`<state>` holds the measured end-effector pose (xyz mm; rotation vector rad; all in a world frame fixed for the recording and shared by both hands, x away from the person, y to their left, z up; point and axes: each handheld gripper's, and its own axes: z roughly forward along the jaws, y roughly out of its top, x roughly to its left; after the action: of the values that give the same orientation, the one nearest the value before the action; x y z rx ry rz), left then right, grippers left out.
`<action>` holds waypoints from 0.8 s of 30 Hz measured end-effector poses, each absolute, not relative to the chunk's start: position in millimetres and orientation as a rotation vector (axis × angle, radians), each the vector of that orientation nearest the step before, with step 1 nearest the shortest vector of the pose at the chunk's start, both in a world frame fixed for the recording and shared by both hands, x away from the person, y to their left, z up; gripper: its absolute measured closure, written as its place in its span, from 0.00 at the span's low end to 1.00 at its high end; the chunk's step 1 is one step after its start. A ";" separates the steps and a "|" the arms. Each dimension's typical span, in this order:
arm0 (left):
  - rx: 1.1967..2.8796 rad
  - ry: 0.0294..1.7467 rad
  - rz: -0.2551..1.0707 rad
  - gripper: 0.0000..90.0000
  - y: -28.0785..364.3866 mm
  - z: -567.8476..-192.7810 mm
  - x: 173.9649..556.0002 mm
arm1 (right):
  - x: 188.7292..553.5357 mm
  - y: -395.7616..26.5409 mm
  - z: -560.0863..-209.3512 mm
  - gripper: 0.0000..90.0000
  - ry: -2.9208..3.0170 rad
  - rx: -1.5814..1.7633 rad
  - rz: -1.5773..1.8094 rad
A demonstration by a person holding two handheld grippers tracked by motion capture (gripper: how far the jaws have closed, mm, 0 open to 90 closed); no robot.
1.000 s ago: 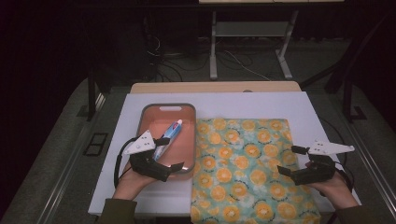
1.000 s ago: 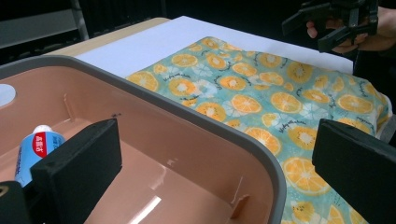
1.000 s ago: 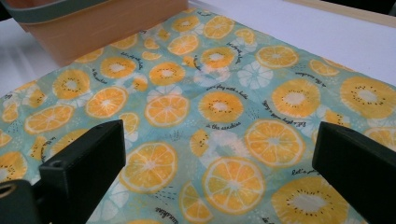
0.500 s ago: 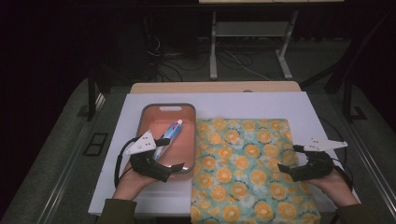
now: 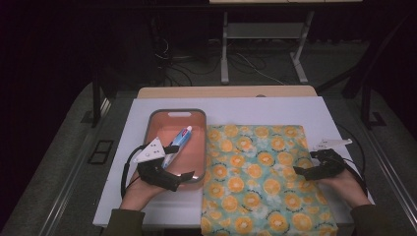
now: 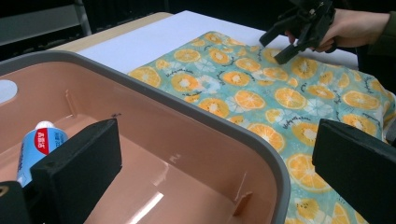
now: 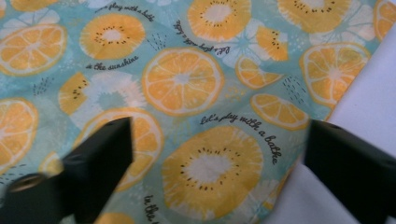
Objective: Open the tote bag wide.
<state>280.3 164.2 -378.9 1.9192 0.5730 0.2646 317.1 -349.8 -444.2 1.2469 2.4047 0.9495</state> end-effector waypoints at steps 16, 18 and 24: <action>1.923 0.575 0.271 0.00 162.8 -379.3 280.2 | 321.0 -350.1 -445.6 0.92 2.430 1.226 0.884; 1.924 0.576 0.270 0.00 162.7 -379.3 280.2 | 321.9 -348.4 -445.2 0.99 2.444 1.221 0.895; 1.927 0.578 0.267 0.00 162.6 -379.2 280.7 | 336.2 -353.7 -437.4 1.00 2.379 1.260 0.947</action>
<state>280.7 162.6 -379.2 1.9268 0.5782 0.2674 336.2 -353.7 -437.4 1.2602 2.3794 0.9469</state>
